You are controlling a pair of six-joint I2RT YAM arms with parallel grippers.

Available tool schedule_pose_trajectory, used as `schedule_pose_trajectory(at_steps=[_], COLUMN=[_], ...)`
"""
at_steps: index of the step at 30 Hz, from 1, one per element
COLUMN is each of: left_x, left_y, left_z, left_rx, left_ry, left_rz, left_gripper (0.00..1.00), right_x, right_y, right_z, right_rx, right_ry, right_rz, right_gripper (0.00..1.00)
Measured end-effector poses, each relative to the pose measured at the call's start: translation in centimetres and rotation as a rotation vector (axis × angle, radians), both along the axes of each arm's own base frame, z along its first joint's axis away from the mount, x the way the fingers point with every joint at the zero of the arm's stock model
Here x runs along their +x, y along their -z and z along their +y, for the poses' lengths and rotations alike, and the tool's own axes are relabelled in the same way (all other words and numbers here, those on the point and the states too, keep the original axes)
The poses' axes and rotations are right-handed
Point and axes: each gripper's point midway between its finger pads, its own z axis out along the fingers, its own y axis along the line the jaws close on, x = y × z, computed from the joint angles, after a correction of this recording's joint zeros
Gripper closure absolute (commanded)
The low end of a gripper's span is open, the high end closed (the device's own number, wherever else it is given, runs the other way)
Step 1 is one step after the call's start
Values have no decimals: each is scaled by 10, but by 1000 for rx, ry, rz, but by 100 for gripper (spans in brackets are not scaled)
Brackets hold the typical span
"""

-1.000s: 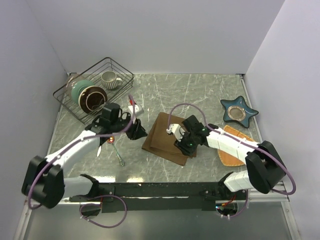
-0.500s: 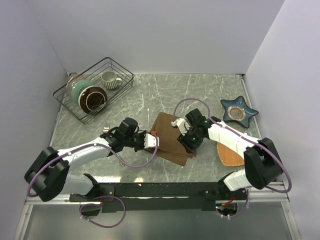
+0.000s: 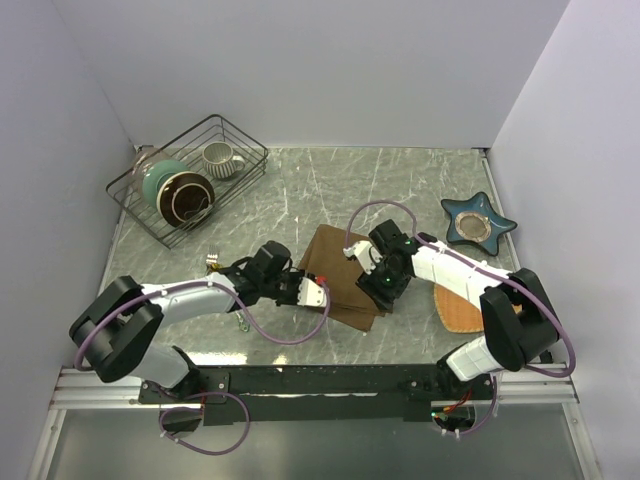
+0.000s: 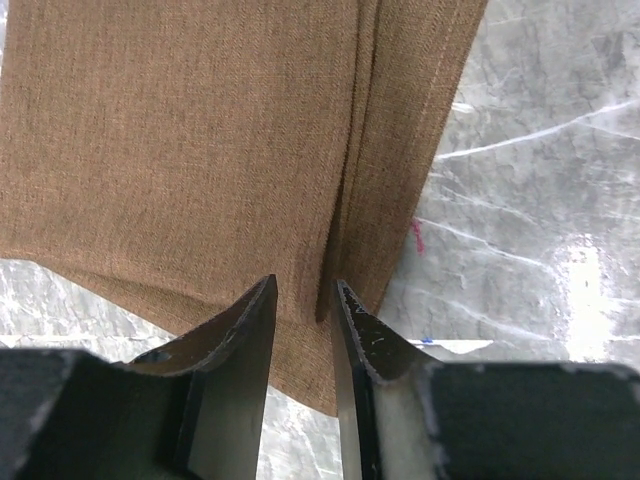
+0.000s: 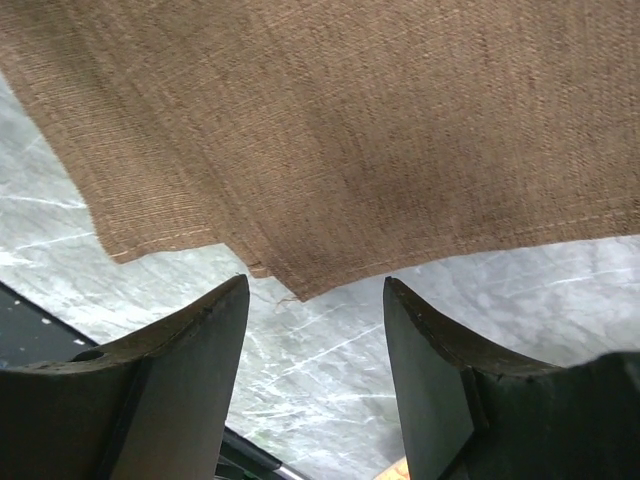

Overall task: Fold the napkin into a case and place the utensils inside
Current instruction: Rotate the square-folded napkin at the center of the board.

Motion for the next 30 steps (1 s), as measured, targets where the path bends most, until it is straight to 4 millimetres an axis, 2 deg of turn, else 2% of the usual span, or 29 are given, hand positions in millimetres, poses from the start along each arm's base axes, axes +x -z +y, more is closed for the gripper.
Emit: schedule_pose_trajectory(at_steps=[12,21,30], left_x=[9,9,7], left_y=[-2,0,2], left_z=[-10,-10,-11], left_rx=[-16,-11,2], left_ry=[-5,-1,12], left_rz=[-7,-5,4], left_gripper=[65,63,62], right_x=[-6,-1,-5], right_y=[10,12,20], right_z=[-1,6,1], right_rx=[-55,-78,-114], right_ry=[-49,-75,-84], right_rz=[-38,-85,-90], right_gripper=[33,33,32])
